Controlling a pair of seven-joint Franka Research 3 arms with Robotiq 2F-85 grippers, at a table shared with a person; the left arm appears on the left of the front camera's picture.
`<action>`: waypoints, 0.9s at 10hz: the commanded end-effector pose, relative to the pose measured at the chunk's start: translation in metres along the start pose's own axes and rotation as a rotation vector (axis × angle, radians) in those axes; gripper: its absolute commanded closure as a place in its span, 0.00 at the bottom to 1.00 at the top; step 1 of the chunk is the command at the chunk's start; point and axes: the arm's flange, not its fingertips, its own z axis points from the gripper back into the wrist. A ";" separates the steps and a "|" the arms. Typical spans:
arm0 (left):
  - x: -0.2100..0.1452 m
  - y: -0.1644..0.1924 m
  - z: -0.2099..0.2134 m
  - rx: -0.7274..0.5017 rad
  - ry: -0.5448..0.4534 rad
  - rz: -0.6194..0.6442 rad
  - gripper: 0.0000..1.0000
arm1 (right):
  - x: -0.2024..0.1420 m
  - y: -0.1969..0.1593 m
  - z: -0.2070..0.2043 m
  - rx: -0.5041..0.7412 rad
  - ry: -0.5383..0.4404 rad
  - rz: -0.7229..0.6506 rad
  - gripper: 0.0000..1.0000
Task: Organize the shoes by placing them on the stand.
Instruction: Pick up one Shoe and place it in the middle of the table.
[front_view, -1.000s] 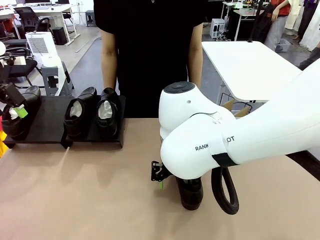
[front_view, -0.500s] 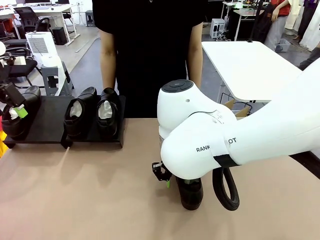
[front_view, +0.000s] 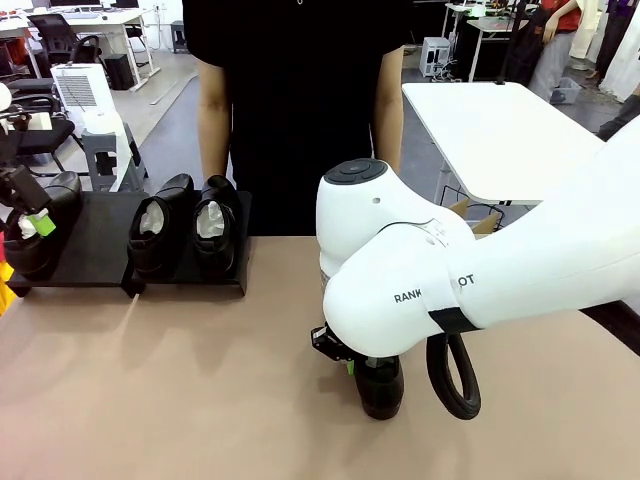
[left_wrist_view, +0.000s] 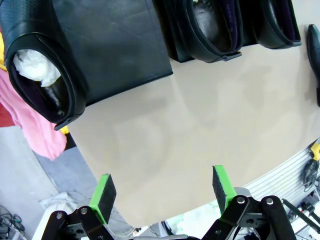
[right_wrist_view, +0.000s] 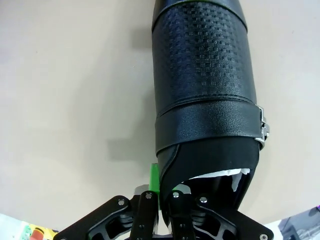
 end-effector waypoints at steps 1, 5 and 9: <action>-0.003 -0.001 0.000 0.000 -0.014 0.002 0.00 | -0.001 -0.004 0.004 -0.013 -0.012 0.007 1.00; -0.003 -0.001 0.000 0.000 -0.014 0.002 0.00 | -0.038 0.032 0.074 0.076 -0.030 -0.060 1.00; -0.003 -0.001 0.000 0.000 -0.014 0.002 0.00 | -0.079 0.151 0.115 0.137 -0.031 0.021 1.00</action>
